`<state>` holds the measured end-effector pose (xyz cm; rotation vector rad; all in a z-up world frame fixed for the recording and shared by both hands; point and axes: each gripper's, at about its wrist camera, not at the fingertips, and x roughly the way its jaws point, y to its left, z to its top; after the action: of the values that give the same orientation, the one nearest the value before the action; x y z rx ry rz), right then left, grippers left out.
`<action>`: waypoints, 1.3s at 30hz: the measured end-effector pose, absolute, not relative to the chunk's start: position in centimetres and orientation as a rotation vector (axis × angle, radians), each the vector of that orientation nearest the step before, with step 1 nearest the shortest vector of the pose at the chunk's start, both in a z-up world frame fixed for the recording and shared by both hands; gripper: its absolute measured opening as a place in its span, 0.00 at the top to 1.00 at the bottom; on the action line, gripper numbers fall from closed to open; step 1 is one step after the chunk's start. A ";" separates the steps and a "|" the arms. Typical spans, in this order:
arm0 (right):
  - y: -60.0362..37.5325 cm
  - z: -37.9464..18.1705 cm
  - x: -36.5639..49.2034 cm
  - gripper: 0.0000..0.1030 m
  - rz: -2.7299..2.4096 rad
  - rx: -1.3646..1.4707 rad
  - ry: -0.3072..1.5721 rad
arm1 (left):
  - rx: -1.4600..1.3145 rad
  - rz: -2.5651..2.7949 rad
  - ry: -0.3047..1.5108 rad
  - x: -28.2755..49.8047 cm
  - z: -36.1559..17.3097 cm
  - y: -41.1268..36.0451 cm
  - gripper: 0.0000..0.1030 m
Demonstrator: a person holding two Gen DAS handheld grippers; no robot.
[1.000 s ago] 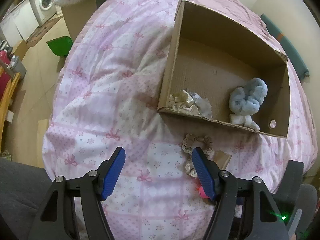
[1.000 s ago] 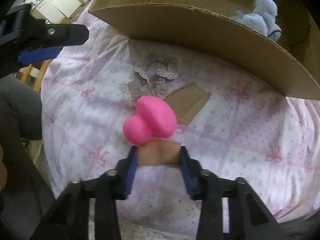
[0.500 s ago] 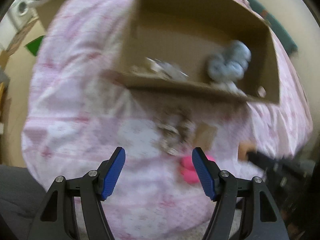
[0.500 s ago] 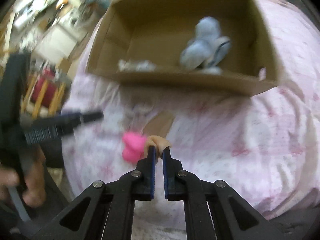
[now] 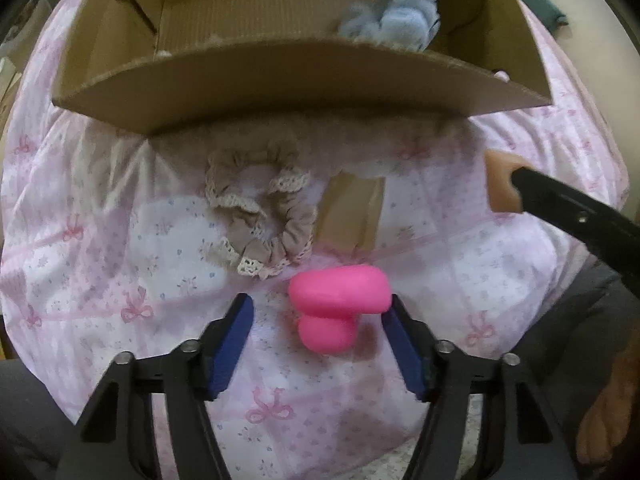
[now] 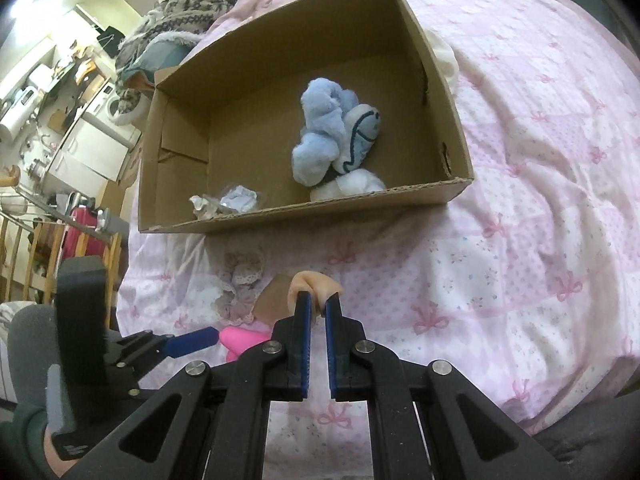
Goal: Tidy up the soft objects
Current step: 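Grasp the tan rubber piece with the right gripper while the left gripper grasps the pink toy, then carry the pink toy and tan piece up over the open box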
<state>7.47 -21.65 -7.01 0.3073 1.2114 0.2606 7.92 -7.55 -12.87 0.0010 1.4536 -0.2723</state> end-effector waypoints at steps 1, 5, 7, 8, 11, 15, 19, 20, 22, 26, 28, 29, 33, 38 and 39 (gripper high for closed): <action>-21.5 -7.1 7.4 0.92 0.262 0.304 1.213 | 0.000 -0.280 1.462 8.2 -13.3 -7.9 0.71; -21.2 -7.2 7.4 0.92 0.272 0.294 1.211 | -0.001 -0.287 1.463 8.1 -13.2 -7.8 0.75; -21.0 -7.2 7.4 0.92 0.279 0.289 1.213 | 0.013 -0.290 1.452 7.6 -12.8 -7.6 0.75; -20.9 -7.3 7.4 0.92 0.283 0.286 1.215 | 0.018 -0.287 1.445 7.2 -12.5 -7.1 0.75; -20.5 -7.2 7.2 0.92 0.292 0.269 1.212 | 0.014 -0.278 1.425 6.5 -11.8 -6.6 0.75; -20.1 -7.1 6.9 0.92 0.299 0.249 1.211 | 0.000 -0.241 1.379 6.3 -10.6 -5.5 0.75; -19.8 -7.1 6.6 0.92 0.301 0.221 1.214 | -0.028 -0.200 1.347 6.5 -9.6 -4.0 0.75; -19.7 -7.1 6.6 0.92 0.302 0.217 1.214 | -0.027 -0.190 1.342 6.6 -9.3 -3.9 0.75; -19.6 -7.1 6.4 0.92 0.302 0.212 1.213 | -0.020 -0.164 1.331 6.4 -9.0 -3.2 0.75; -19.5 -6.9 6.3 0.92 0.303 0.204 1.210 | -0.025 -0.116 1.307 6.2 -8.2 -1.9 0.75; -19.5 -6.8 6.2 0.92 0.303 0.203 1.206 | -0.034 -0.102 1.293 6.1 -7.8 -1.3 0.75; -19.5 -6.7 6.1 0.92 0.303 0.204 1.203 | -0.041 -0.090 1.281 6.0 -7.5 -1.0 0.75; -19.7 -5.9 6.0 0.92 0.320 0.228 1.167 | -0.061 -0.045 1.220 6.2 -6.3 -0.3 0.75; -20.1 -3.9 5.6 0.92 0.352 0.257 1.082 | -0.088 -0.002 1.144 6.6 -4.1 0.7 0.75; -20.1 -3.5 5.5 0.92 0.357 0.260 1.064 | -0.089 0.007 1.124 6.6 -3.5 0.9 0.75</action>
<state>5.50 -20.13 -3.48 0.2602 1.0638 0.3566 6.61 0.93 -3.49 -0.0894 1.1241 0.0068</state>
